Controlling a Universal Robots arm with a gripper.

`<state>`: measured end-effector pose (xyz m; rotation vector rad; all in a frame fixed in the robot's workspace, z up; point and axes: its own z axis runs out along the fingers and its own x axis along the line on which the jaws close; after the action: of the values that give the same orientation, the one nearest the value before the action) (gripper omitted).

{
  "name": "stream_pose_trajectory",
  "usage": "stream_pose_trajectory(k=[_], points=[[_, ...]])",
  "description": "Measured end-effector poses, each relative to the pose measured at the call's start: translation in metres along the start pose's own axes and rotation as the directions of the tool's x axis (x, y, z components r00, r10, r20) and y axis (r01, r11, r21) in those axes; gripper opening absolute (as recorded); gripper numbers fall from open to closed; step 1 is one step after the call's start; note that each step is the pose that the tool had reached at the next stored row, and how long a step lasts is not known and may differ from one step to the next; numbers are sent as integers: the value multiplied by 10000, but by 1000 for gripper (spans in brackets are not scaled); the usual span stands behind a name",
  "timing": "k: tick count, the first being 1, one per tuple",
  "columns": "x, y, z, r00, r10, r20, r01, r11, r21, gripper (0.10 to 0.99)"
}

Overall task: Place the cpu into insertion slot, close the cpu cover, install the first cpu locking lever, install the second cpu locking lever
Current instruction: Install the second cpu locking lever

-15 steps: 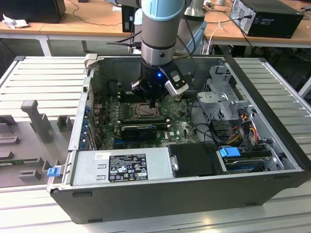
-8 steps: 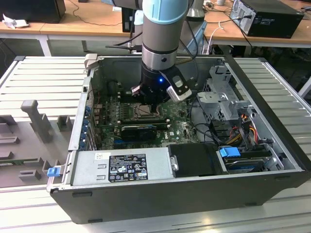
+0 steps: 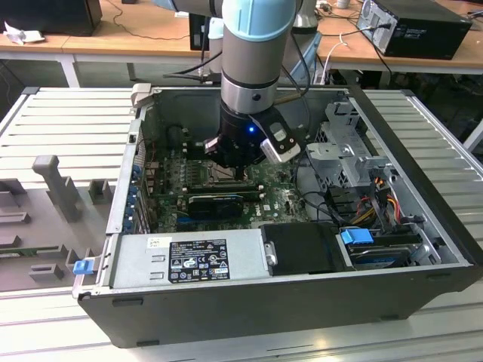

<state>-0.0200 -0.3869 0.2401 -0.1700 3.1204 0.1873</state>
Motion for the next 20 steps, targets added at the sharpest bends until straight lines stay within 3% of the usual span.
stream_pose_trajectory(k=[4,8,9,12,13,14,18,20], points=[[2,-26,-22,10000,-2,0,2,10000,-1,106],[15,-147,-37,10000,-1,0,1,10000,-6,106],[21,-203,-41,10000,1,-17,-1,10000,-10,106],[24,-236,-38,9999,13,-123,-14,10000,-27,106],[24,-236,-39,9999,18,-167,-20,9999,-103,106],[24,-236,-39,9998,21,-190,-26,9996,-266,106],[28,-236,-39,9999,17,-156,-31,9962,-868,106],[61,-232,-39,9999,16,-146,-30,9954,-963,106]])
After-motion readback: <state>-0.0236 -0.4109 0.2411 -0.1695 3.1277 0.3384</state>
